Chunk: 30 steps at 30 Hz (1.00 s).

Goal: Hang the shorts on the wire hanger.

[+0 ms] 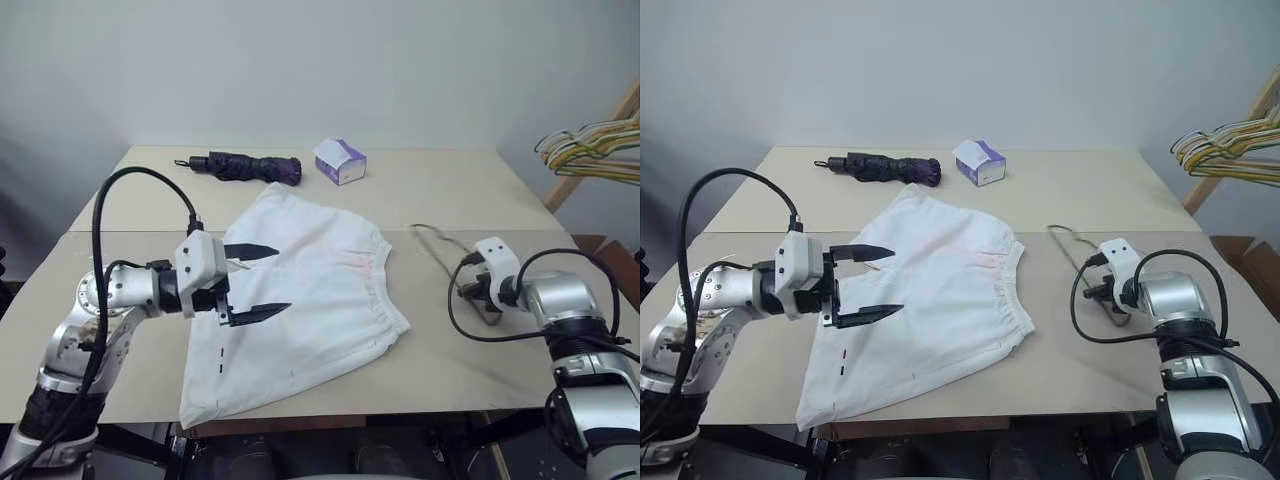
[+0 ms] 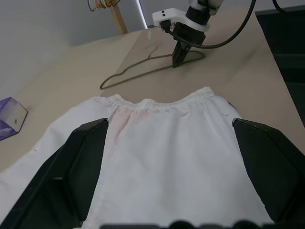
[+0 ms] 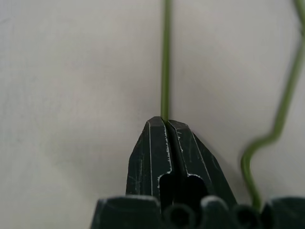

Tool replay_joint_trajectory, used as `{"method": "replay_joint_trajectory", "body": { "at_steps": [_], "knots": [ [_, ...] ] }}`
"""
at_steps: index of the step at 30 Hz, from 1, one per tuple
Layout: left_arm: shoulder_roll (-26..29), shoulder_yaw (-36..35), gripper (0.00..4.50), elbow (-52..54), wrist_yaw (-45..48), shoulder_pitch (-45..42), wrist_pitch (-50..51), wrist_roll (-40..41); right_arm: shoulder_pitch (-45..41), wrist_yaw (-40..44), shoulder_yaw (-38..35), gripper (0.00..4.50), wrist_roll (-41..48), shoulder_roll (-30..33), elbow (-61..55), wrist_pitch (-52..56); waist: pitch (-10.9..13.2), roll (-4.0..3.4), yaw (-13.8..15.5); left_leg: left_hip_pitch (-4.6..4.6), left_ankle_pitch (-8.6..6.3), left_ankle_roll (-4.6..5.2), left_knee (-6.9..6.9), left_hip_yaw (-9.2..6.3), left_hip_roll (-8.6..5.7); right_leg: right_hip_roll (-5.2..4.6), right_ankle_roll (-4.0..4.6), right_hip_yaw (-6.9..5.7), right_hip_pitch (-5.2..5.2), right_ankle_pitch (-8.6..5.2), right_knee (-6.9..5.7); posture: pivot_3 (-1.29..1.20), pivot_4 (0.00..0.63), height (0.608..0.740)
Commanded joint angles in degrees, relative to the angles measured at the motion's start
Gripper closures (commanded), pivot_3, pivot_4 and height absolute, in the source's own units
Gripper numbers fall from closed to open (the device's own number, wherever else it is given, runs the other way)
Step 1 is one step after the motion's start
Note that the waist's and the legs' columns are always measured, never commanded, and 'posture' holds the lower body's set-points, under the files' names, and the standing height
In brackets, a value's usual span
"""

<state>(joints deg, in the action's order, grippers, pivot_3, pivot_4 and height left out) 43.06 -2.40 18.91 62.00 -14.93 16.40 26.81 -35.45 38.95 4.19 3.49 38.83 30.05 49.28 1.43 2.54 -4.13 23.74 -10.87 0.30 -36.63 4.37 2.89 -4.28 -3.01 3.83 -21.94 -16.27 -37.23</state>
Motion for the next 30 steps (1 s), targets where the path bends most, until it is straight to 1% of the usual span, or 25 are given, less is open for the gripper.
{"method": "replay_joint_trajectory", "body": {
  "at_steps": [1,3,5,7,9,11,13,15,18,22,24,26,30],
  "knots": [
    [-1.7,-0.7,0.0,-0.91,-3.25,-2.72,-0.28,-0.6,1.25,-1.91,-0.54,4.47,-0.12,-1.63,-0.96,0.04,-0.03,0.02,0.02,-0.01,0.0,0.0,-0.01,-0.01,0.0,0.0,0.0,-0.01,0.02,0.0,0.0,-0.05,0.0,0.74],
    [-4.88,-2.66,0.0,-2.03,-7.99,-5.71,3.77,2.97,1.98,-4.53,-2.47,4.47,-0.04,-2.36,-4.25,-1.68,-0.05,0.03,-0.1,-0.04,0.0,0.0,-0.02,-0.03,0.01,0.0,0.0,-0.02,0.06,0.01,0.01,-0.07,0.0,0.74],
    [-7.91,-5.43,0.0,-3.49,-13.05,-9.15,10.82,8.86,2.85,-6.33,-4.62,4.47,0.72,-2.99,-8.66,-1.96,-0.04,0.03,-0.05,-0.02,0.0,0.0,-0.09,-0.09,0.0,0.01,-0.03,-0.04,0.08,0.03,0.0,-0.08,0.0,0.74],
    [-10.67,-7.63,0.0,-6.22,-17.36,-12.64,16.39,13.0,5.67,-8.67,-6.97,4.47,0.92,-3.67,-17.12,-5.34,-0.03,-0.01,-0.21,0.06,0.0,0.0,-0.15,-0.22,-0.01,0.01,-0.07,-0.05,0.03,0.05,-0.02,-0.08,0.0,0.74],
    [-14.76,-11.47,0.0,-9.96,-23.34,-16.35,23.35,20.73,9.14,-9.49,-8.44,4.47,1.45,-4.59,-26.72,-9.51,-0.05,-0.2,-0.16,0.17,-0.03,0.04,-0.15,-0.44,-0.04,0.0,-0.1,-0.04,-0.06,0.04,-0.03,-0.08,0.0,0.74],
    [-19.8,-15.76,0.0,-13.73,-29.17,-18.89,30.02,30.91,12.63,-9.22,-8.5,4.47,1.81,-5.58,-35.17,-14.84,-0.09,-0.32,-0.31,0.37,-0.05,0.07,-0.19,-0.68,-0.09,-0.04,-0.14,-0.02,-0.26,0.03,-0.07,-0.08,0.0,0.74],
    [-24.68,-18.2,0.0,-16.36,-33.94,-19.94,34.0,38.57,15.31,-9.46,-7.36,4.47,1.08,-6.56,-41.11,-21.34,-0.09,-0.32,-0.17,0.45,-0.06,0.07,-0.29,-0.84,-0.12,-0.05,-0.18,-0.05,-0.27,0.05,-0.12,-0.08,0.0,0.74],
    [-27.73,-19.03,0.0,-17.31,-37.51,-20.13,36.0,42.27,16.43,-10.02,-6.54,4.47,0.66,-7.62,-44.03,-24.8,-0.09,-0.31,-0.1,0.45,-0.06,0.07,-0.33,-0.85,-0.12,-0.05,-0.19,-0.05,-0.27,0.06,-0.14,-0.09,0.0,0.74],
    [-33.44,-17.95,0.0,-16.92,-43.21,-19.02,37.25,45.75,17.0,-11.72,-3.64,4.47,-0.21,-11.11,-48.97,-29.2,-0.1,-0.3,-0.02,0.41,-0.07,0.06,-0.41,-0.85,-0.16,-0.06,-0.2,-0.05,-0.22,0.06,-0.25,-0.1,0.0,0.74],
    [-37.09,-16.09,0.0,-14.61,-46.98,-18.19,37.27,46.28,18.23,-11.2,0.81,4.47,-1.36,-13.6,-53.91,-32.68,-0.1,-0.3,-0.04,0.42,-0.07,0.04,-0.4,-0.85,-0.19,-0.04,-0.2,-0.04,-0.24,0.06,-0.24,-0.1,0.0,0.74],
    [-36.59,-14.29,0.0,-13.5,-46.75,-17.85,36.53,43.84,19.02,-10.48,3.12,4.47,-2.53,-13.51,-55.51,-34.51,-0.1,-0.3,-0.1,0.42,-0.07,0.04,-0.4,-0.84,-0.2,-0.04,-0.19,-0.04,-0.24,0.06,-0.22,-0.1,0.0,0.74],
    [-35.05,-12.48,0.0,-12.0,-44.16,-17.05,35.5,41.44,19.9,-10.13,3.83,4.47,-2.83,-13.3,-56.37,-35.78,-0.11,-0.3,-0.12,0.42,-0.07,0.03,-0.4,-0.77,-0.21,-0.02,-0.19,-0.04,-0.24,0.06,-0.21,-0.1,0.0,0.74],
    [-33.42,-12.96,0.0,-12.6,-42.84,-17.32,34.75,41.3,21.41,-9.75,3.73,4.47,-3.04,-12.75,-57.21,-36.78,-0.11,-0.3,-0.06,0.4,-0.06,0.01,-0.41,-0.54,-0.23,-0.03,-0.17,-0.05,-0.2,0.06,-0.21,-0.1,0.0,0.74]
  ]
}}
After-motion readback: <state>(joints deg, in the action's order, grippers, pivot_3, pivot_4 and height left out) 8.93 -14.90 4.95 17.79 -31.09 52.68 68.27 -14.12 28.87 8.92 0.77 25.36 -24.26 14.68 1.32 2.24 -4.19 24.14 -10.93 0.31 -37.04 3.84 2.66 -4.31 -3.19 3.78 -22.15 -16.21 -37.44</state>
